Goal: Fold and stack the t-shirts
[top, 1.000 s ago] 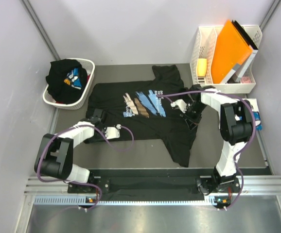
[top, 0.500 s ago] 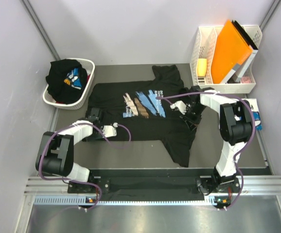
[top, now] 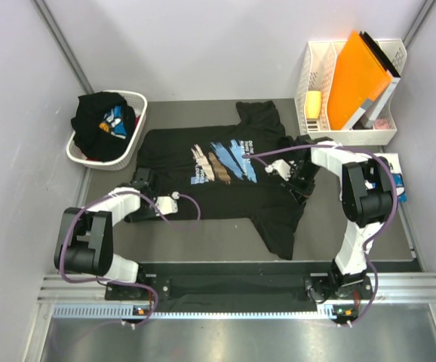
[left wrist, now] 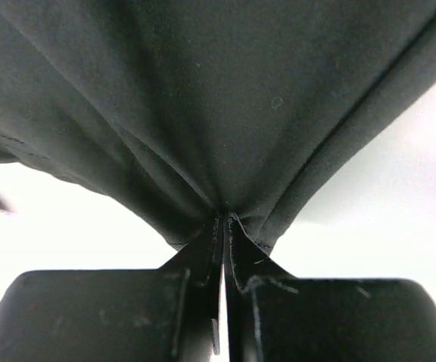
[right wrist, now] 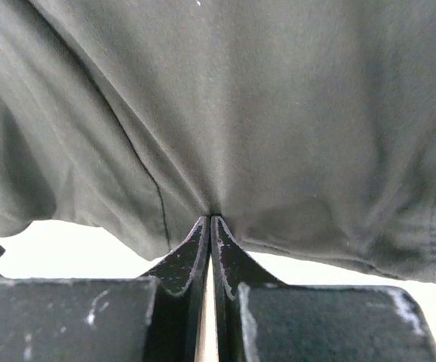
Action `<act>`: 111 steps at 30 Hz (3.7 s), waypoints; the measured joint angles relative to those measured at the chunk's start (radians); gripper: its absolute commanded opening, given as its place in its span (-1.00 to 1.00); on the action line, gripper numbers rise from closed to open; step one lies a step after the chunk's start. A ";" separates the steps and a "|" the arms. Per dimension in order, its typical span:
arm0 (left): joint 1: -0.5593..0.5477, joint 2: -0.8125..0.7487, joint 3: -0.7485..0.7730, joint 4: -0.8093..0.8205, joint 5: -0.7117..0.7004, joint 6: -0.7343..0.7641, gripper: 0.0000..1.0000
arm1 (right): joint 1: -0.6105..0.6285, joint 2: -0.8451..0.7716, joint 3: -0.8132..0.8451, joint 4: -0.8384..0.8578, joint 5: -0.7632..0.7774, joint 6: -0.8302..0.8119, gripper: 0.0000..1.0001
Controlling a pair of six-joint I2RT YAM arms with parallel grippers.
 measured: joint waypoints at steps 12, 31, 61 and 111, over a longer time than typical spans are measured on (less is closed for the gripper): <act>0.003 -0.053 0.000 -0.078 0.036 -0.030 -0.76 | 0.005 0.000 0.000 -0.042 0.074 -0.018 -1.00; 0.006 -0.104 0.220 -0.181 0.022 -0.006 -0.56 | 0.005 -0.079 -0.074 -0.019 0.100 -0.018 -0.94; -0.006 -0.241 0.049 -0.114 0.217 0.091 -1.00 | 0.092 -0.230 -0.140 -0.018 0.058 -0.102 -0.92; -0.011 -0.409 0.120 0.028 -0.020 -0.151 -0.02 | 0.686 -0.464 -0.455 0.174 -0.109 0.099 -0.03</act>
